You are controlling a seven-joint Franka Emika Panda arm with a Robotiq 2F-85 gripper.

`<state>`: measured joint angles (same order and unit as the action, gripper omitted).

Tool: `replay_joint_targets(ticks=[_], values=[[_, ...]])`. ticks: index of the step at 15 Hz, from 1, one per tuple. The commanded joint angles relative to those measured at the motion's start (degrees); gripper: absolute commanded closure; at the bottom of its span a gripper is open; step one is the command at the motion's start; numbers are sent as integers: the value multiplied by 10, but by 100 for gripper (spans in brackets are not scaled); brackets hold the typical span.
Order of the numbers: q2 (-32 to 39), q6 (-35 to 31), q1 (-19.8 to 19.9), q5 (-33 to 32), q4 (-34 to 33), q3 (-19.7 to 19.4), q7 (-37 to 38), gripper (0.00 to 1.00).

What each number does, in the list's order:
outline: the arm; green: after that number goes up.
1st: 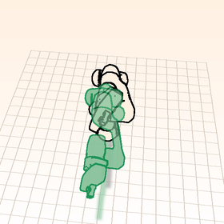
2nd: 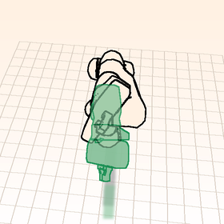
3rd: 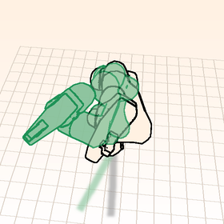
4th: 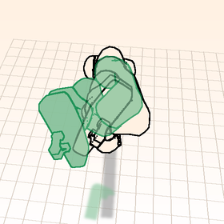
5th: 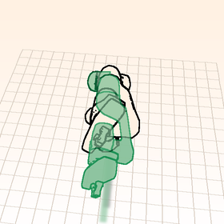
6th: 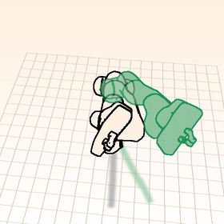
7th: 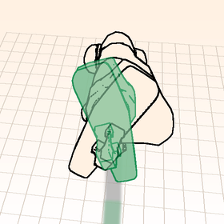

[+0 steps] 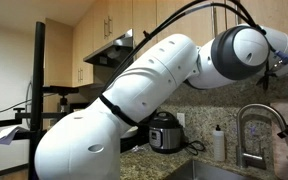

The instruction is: Move the nozzle to the left

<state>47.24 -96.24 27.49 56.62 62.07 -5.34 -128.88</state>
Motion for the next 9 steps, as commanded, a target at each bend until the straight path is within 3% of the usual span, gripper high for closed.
replay_joint_targets(ticks=[1,9], values=[[33,27,5,0,-45,8,5,0],[21,78,4,-8,-27,5,-24,0]])
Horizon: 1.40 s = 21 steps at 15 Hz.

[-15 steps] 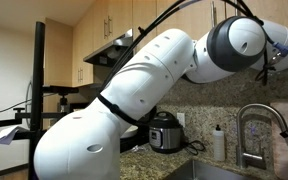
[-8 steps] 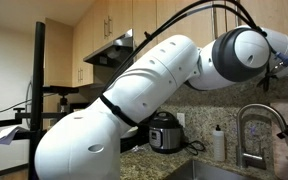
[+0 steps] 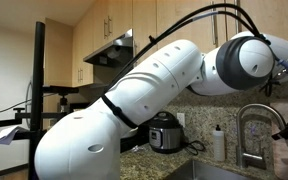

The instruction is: Move the nozzle to the left

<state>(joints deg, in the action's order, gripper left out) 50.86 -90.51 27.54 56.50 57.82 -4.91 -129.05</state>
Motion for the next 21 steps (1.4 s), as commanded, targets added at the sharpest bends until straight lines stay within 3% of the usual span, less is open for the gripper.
replay_joint_targets(ticks=[1,7,12,21], values=[[-20,19,4,-7,25,0,-26,0],[-23,32,9,-2,45,2,-37,0],[-41,84,-4,-28,95,0,-81,0],[-150,16,-29,-13,299,-13,-139,0]])
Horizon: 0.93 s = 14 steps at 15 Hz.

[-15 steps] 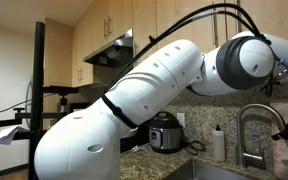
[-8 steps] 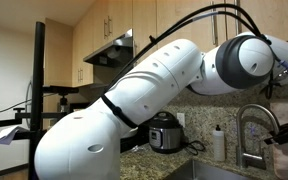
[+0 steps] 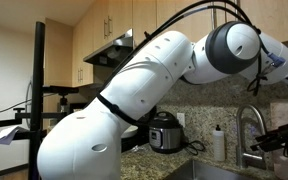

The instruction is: Move the nozzle to the left

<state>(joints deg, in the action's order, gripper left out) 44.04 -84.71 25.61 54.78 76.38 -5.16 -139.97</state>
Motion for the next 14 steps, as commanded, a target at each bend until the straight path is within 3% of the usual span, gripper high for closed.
replay_joint_targets(ticks=[1,6,14], values=[[-95,-49,-8,4,129,-13,-25,0],[-144,-64,-6,5,168,-36,-2,0],[-164,-88,-19,6,166,-38,-13,0]])
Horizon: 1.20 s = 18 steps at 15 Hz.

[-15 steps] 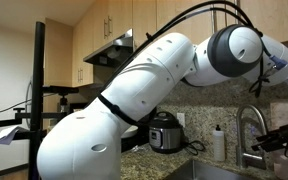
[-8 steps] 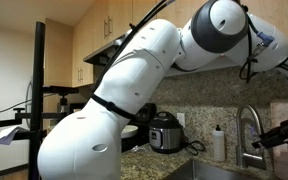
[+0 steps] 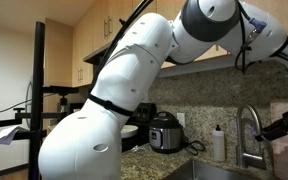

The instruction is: Move the nozzle to the left

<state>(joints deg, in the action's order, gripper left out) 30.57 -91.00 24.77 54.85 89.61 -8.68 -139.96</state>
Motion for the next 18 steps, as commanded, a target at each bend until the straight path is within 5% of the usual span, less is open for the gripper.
replay_joint_targets(ticks=[1,18], values=[[-32,-26,-13,4,37,-2,-17,0],[-170,-122,-73,-5,212,-5,-28,0]])
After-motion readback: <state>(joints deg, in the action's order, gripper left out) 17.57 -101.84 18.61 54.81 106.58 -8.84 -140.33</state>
